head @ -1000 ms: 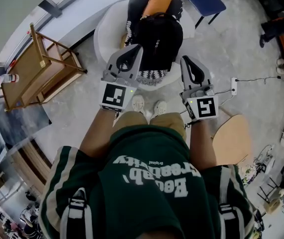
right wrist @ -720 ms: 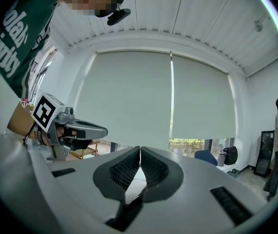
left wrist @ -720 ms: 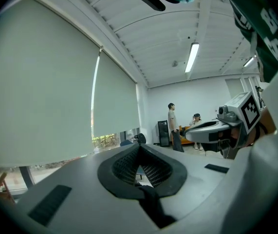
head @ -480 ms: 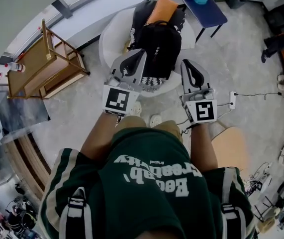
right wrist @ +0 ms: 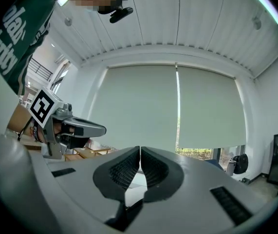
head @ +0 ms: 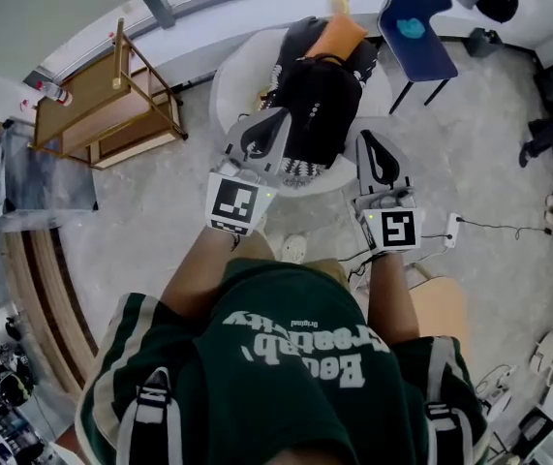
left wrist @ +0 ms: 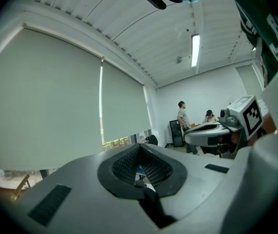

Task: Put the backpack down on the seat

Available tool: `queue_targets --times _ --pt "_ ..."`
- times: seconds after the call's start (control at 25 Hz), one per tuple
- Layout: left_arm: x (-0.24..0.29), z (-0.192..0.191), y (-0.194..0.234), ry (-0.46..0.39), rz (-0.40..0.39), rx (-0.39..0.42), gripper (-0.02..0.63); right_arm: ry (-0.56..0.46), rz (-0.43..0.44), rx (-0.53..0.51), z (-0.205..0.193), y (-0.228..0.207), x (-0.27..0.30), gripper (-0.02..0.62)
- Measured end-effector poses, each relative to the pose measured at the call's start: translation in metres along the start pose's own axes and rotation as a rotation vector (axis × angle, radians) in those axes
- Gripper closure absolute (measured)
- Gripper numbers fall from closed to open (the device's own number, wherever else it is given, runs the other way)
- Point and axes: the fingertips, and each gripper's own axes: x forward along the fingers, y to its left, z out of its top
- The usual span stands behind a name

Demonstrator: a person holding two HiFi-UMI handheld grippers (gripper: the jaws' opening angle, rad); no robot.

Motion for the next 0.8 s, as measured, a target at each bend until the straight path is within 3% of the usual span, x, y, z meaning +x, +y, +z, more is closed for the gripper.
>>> queue_targets --times 0.8 --pt "-0.02 0.005 -0.021 -0.005 -0.007 0.011 0.589 0.0 -0.017 -0.025 0.007 0.009 -0.026 0.561"
